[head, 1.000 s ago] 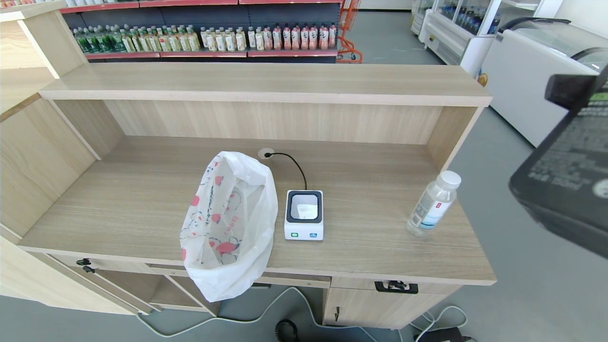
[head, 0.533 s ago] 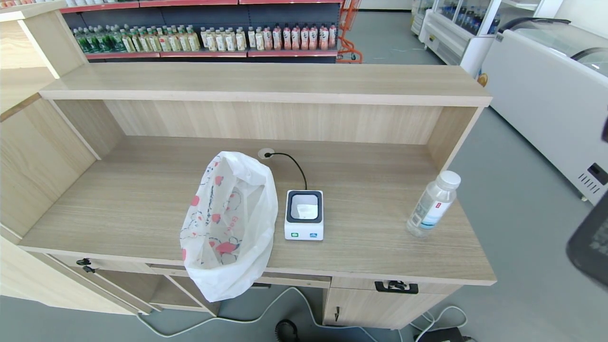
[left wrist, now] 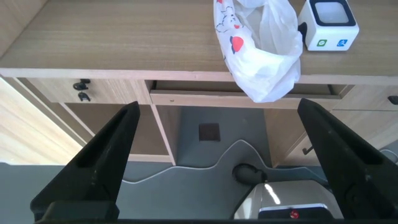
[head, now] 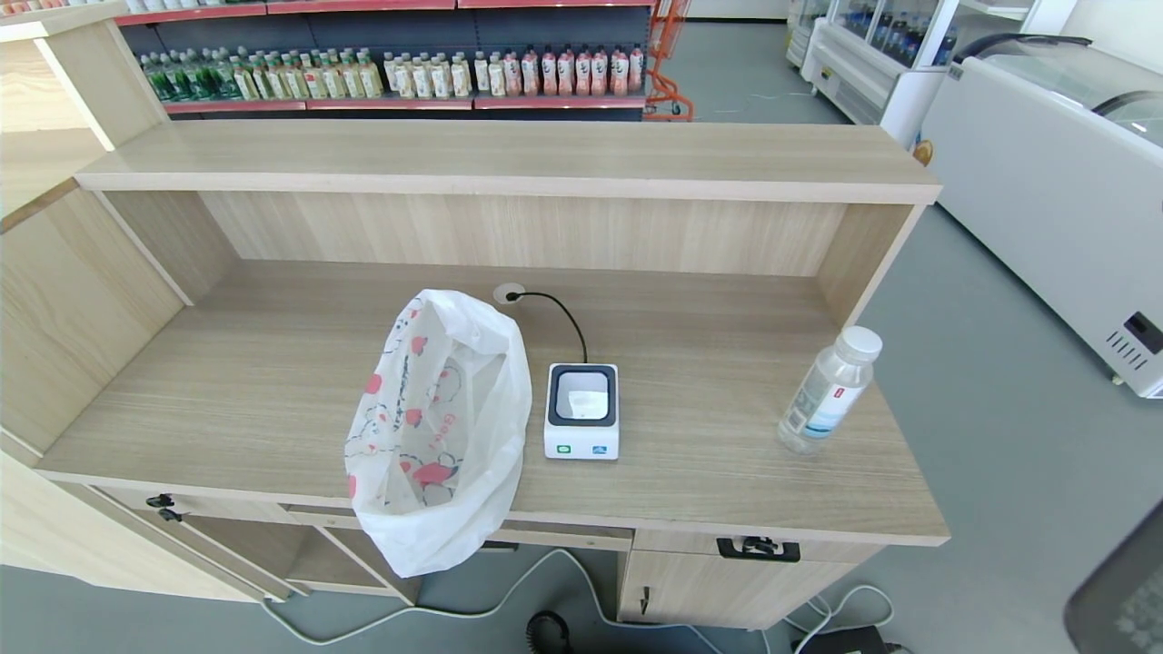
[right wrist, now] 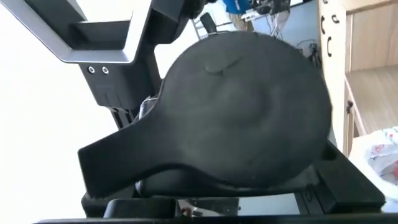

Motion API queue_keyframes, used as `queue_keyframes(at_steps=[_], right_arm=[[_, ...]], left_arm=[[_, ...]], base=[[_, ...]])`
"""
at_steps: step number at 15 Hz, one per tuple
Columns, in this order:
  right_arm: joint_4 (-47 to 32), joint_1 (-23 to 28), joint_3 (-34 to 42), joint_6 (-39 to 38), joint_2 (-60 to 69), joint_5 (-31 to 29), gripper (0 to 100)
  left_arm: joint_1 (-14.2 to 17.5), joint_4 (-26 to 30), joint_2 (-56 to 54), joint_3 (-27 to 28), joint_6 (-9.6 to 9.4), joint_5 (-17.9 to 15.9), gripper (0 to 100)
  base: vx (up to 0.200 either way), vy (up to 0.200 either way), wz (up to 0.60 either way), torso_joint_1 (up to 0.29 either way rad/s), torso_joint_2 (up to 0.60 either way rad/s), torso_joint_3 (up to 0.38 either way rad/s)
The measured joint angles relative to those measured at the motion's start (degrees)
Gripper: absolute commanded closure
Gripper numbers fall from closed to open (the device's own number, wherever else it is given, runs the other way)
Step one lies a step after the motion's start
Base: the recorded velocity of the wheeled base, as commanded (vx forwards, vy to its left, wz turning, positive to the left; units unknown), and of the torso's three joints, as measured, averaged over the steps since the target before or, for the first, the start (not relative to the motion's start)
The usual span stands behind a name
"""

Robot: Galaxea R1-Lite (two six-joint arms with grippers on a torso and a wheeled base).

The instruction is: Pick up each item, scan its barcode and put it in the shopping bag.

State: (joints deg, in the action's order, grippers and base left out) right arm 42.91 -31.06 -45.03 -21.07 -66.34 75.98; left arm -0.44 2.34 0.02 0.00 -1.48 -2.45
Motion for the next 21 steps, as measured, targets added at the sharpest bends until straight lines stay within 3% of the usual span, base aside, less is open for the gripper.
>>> queue_keyframes(at_steps=[4, 9, 12, 17, 18, 21], right_arm=[[10.3, -3.8, 0.4, -0.3, -4.0, 0.1, 100], [22.3, -4.5, -0.5, -0.4, -9.5, 0.2, 100], [34.9, -4.5, -1.6, 1.2, -13.4, 0.3, 100], [37.3, -5.0, 0.2, 3.0, -16.2, 0.6, 100], [38.1, -5.1, 0.7, 5.4, -16.5, 0.5, 100], [41.9, -5.0, 1.0, 27.0, -18.9, 0.0, 100]], left_arm=[[0.0, 0.0, 0.0, 0.0, -0.02, 0.0, 0], [0.0, 0.0, 0.0, 0.0, 0.0, 0.0, 0], [0.0, 0.0, 0.0, 0.0, -0.02, 0.0, 0], [0.0, 0.0, 0.0, 0.0, -0.02, 0.0, 0], [0.0, 0.0, 0.0, 0.0, -0.02, 0.0, 0], [0.0, 0.0, 0.0, 0.0, -0.02, 0.0, 0]], base=[[0.0, 0.0, 0.0, 0.0, 0.0, 0.0], [0.0, 0.0, 0.0, 0.0, 0.0, 0.0], [0.0, 0.0, 0.0, 0.0, 0.0, 0.0], [0.0, 0.0, 0.0, 0.0, 0.0, 0.0], [0.0, 0.0, 0.0, 0.0, 0.0, 0.0], [0.0, 0.0, 0.0, 0.0, 0.0, 0.0]])
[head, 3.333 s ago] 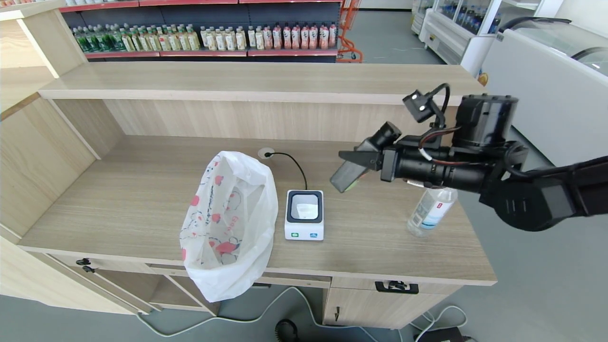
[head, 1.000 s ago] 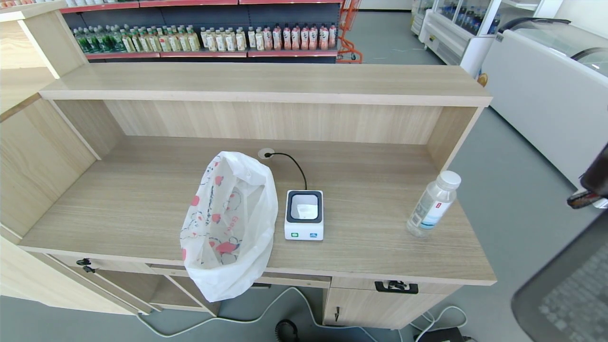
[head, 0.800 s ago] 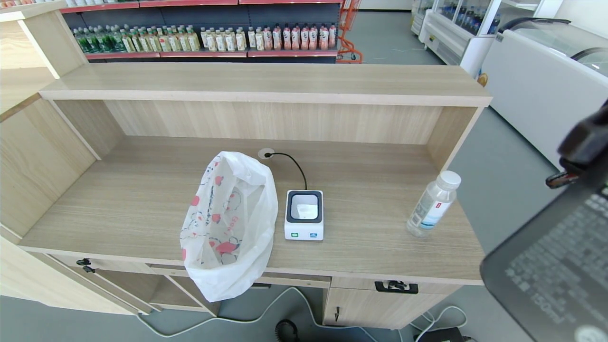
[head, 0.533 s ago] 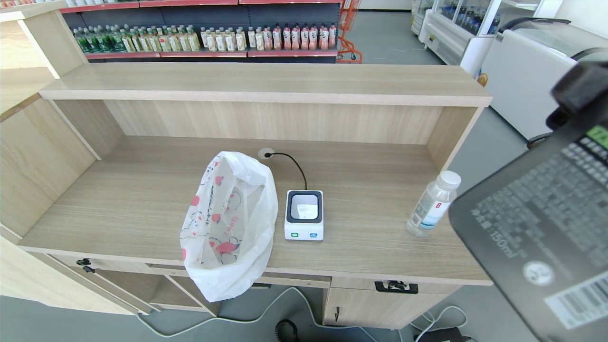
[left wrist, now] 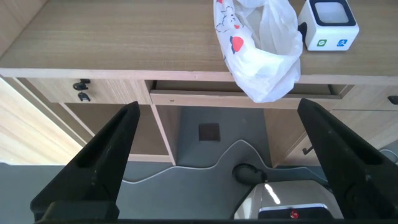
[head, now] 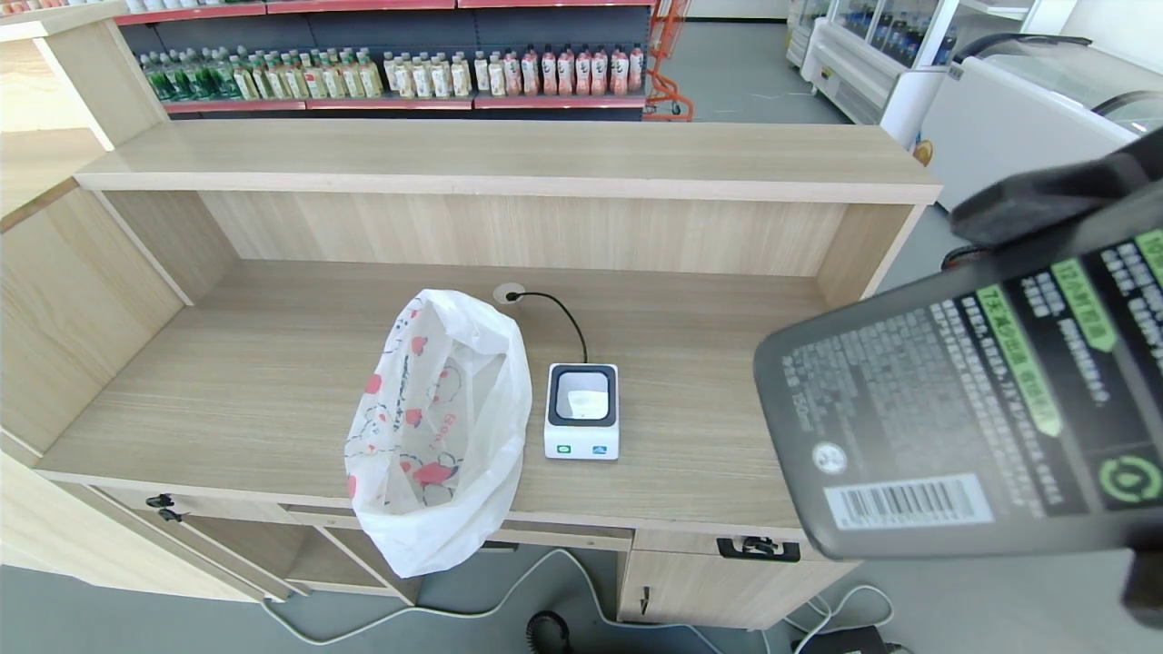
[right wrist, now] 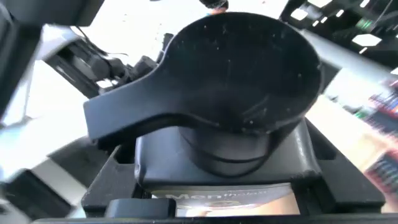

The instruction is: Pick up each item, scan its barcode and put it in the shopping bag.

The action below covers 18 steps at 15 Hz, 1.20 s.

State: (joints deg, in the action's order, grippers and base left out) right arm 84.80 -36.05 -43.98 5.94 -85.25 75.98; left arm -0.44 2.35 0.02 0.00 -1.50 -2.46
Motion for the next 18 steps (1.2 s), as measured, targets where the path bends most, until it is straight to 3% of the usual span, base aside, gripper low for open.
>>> queue_keyframes(at_steps=[3, 18], right_arm=[[1.1, 0.7, 0.6, 1.1, -0.4, -2.2, 100], [1.3, -0.6, 2.7, 0.8, 2.7, -2.2, 100]], left_arm=[[0.0, 0.0, 0.0, 0.0, 0.0, 0.0, 0], [0.0, 0.0, 0.0, 0.0, 0.0, 0.0, 0]], base=[[0.0, 0.0, 0.0, 0.0, 0.0, 0.0], [0.0, 0.0, 0.0, 0.0, 0.0, 0.0]])
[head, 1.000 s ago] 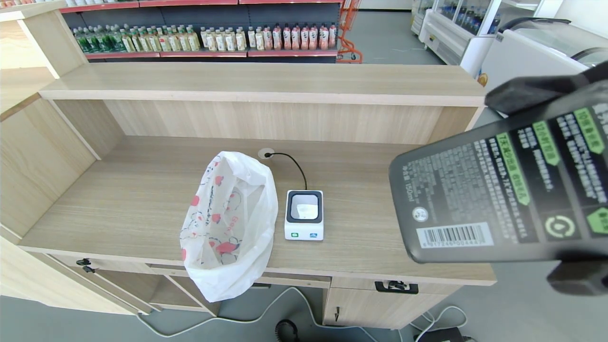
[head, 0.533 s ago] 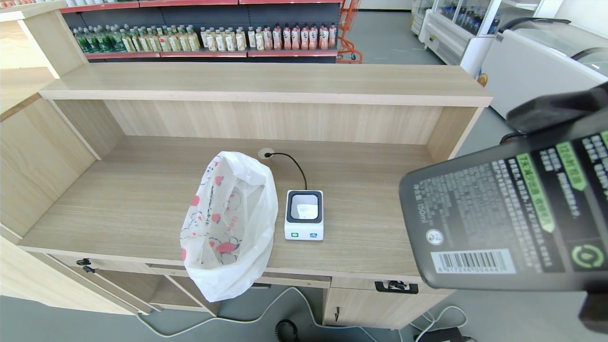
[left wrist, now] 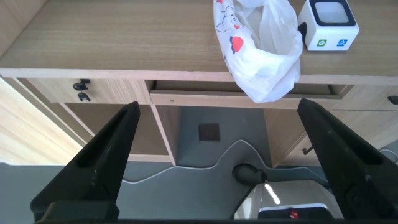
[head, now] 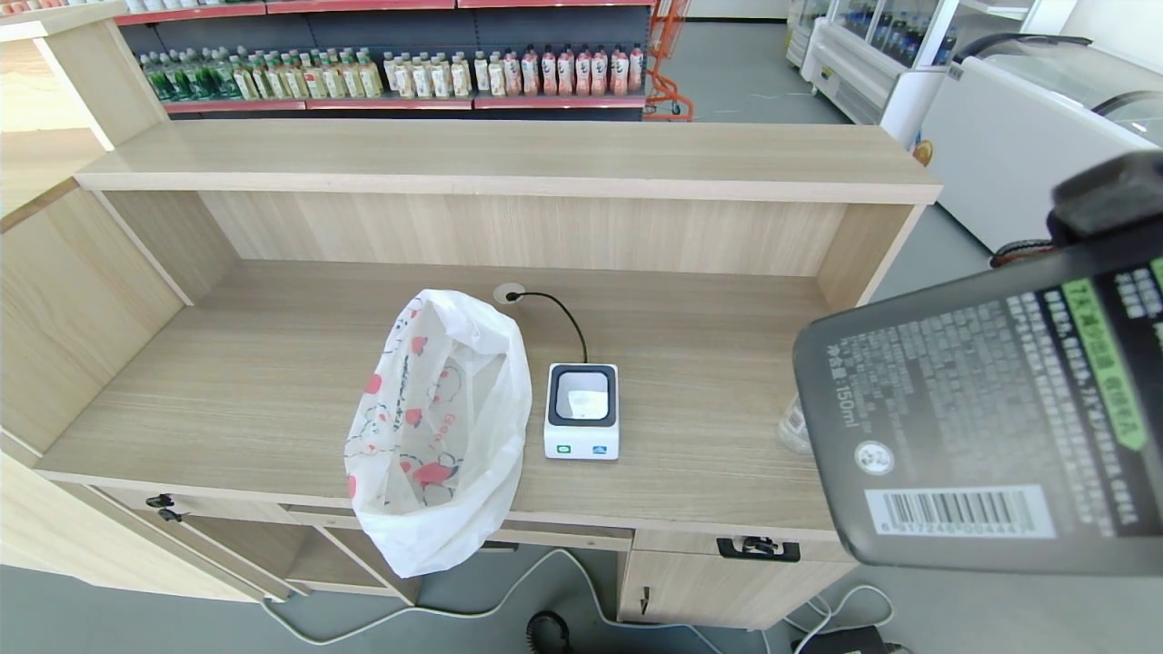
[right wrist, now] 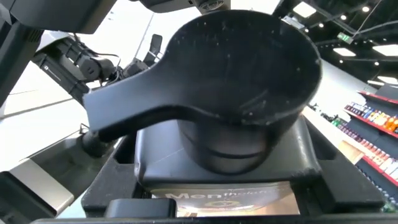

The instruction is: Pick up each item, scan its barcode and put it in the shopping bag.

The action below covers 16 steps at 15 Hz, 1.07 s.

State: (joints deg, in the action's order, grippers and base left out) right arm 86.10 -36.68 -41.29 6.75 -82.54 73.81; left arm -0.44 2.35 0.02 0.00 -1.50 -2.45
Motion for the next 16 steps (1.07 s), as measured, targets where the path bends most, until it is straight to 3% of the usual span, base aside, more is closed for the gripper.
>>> queue_keyframes(at_steps=[4, 9, 10, 12, 14, 16], right_arm=[[-4.5, -0.9, 0.0, 1.2, 0.7, 0.0, 100], [-21.9, -0.1, 1.6, 15.6, 6.5, 2.1, 100], [-28.2, 1.4, 2.3, 20.9, 8.0, 4.7, 100], [-47.7, 4.0, 2.5, 38.4, 10.6, 8.9, 100], [-72.6, 6.6, 0.7, 56.8, 12.8, 10.3, 100], [-96.7, 8.9, -3.4, 68.9, 15.1, 11.0, 100]], left_arm=[[0.0, 0.0, 0.0, 0.0, 0.0, 0.0, 0], [0.0, 0.0, 0.0, 0.0, 0.02, 0.0, 0], [0.0, 0.0, 0.0, 0.0, 0.0, 0.0, 0], [0.0, 0.0, 0.0, 0.0, 0.0, 0.0, 0], [0.0, 0.0, 0.0, 0.0, 0.02, 0.0, 0], [0.0, 0.0, 0.0, 0.0, 0.0, 0.0, 0]], base=[[0.0, 0.0, 0.0, 0.0, 0.0, 0.0], [0.0, 0.0, 0.0, 0.0, 0.0, 0.0], [0.0, 0.0, 0.0, 0.0, 0.0, 0.0], [0.0, 0.0, 0.0, 0.0, 0.0, 0.0], [0.0, 0.0, 0.0, 0.0, 0.0, 0.0], [0.0, 0.0, 0.0, 0.0, 0.0, 0.0]])
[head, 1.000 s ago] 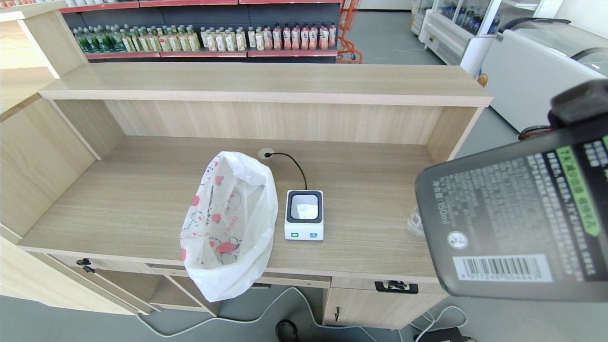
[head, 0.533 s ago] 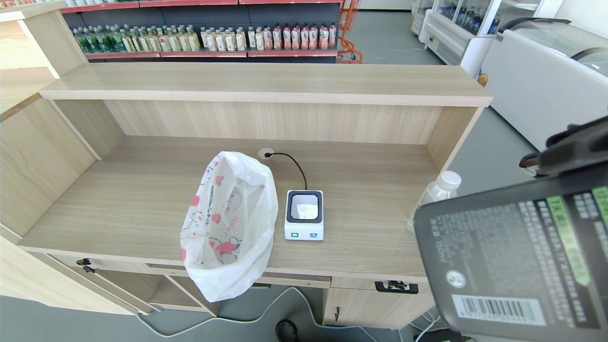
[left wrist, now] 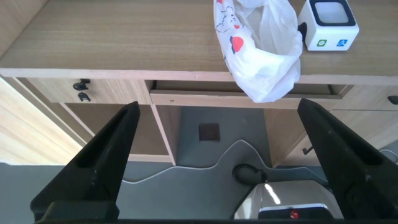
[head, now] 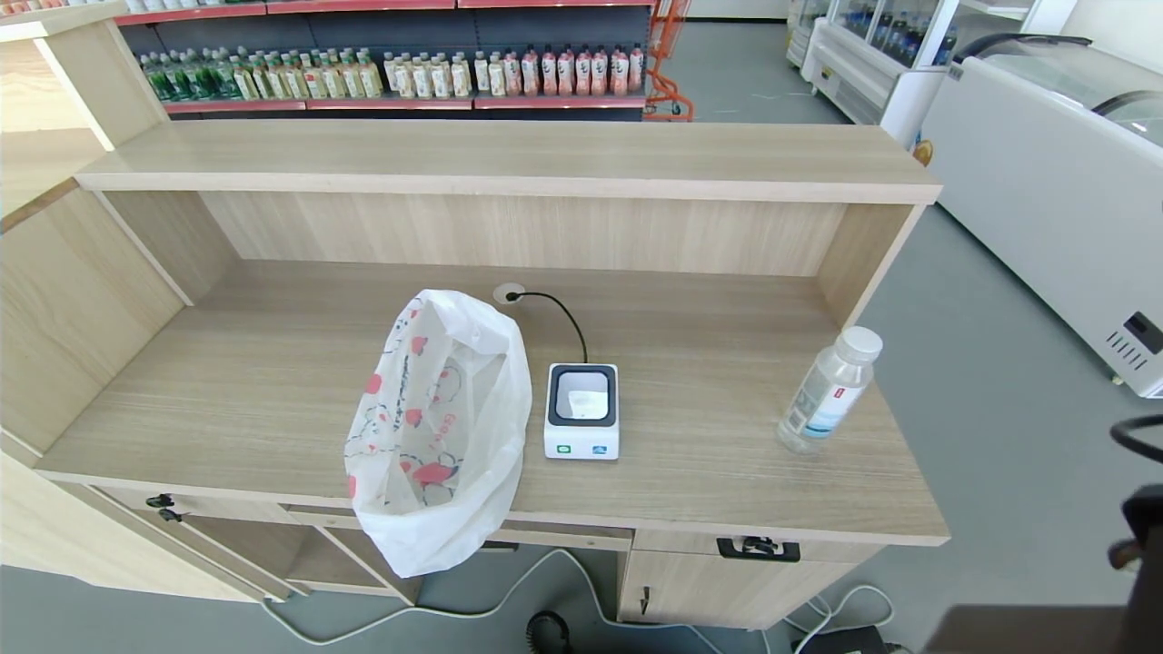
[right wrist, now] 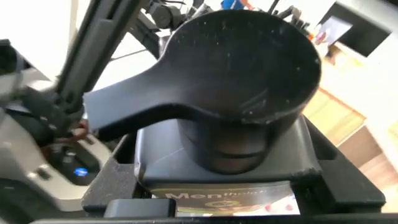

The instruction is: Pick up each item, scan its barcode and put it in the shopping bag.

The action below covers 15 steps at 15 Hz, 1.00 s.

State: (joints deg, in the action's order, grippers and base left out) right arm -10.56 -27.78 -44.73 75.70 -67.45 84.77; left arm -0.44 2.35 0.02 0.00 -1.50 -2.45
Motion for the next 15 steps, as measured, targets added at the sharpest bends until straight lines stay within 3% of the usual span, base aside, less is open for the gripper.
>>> queue_keyframes(at_steps=[2, 3, 6, 8, 10, 12, 14, 15], right_arm=[[-23.7, 3.6, -6.4, 9.0, 2.0, 0.3, 100], [-30.7, 6.8, -9.8, 12.1, 2.7, 0.5, 100], [-36.5, 14.0, -17.1, 14.8, 3.8, 0.6, 100], [-36.6, 17.3, -18.6, 10.2, 4.0, -0.6, 100], [-36.6, 21.4, -19.7, -4.6, 4.4, -5.9, 100], [-35.2, 23.7, -21.2, -26.3, 5.5, -13.2, 100], [-28.4, 24.6, -22.2, -49.8, 7.3, -30.6, 100], [-23.9, 24.6, -22.2, -57.7, 8.0, -40.3, 100]], left_arm=[[0.0, 0.0, 0.0, 0.0, 0.02, 0.0, 0], [0.0, 0.0, 0.0, 0.0, 0.0, 0.0, 0], [0.0, 0.0, 0.0, 0.0, 0.02, 0.0, 0], [0.0, 0.0, 0.0, 0.0, 0.0, 0.0, 0], [0.0, 0.0, 0.0, 0.0, 0.02, 0.0, 0], [0.0, 0.0, 0.0, 0.0, 0.0, 0.0, 0], [0.0, 0.0, 0.0, 0.0, 0.0, 0.0, 0], [0.0, 0.0, 0.0, 0.0, 0.02, 0.0, 0]], base=[[0.0, 0.0, 0.0, 0.0, 0.0, 0.0], [0.0, 0.0, 0.0, 0.0, 0.0, 0.0], [0.0, 0.0, 0.0, 0.0, 0.0, 0.0], [0.0, 0.0, 0.0, 0.0, 0.0, 0.0], [0.0, 0.0, 0.0, 0.0, 0.0, 0.0], [0.0, 0.0, 0.0, 0.0, 0.0, 0.0], [0.0, 0.0, 0.0, 0.0, 0.0, 0.0], [0.0, 0.0, 0.0, 0.0, 0.0, 0.0]])
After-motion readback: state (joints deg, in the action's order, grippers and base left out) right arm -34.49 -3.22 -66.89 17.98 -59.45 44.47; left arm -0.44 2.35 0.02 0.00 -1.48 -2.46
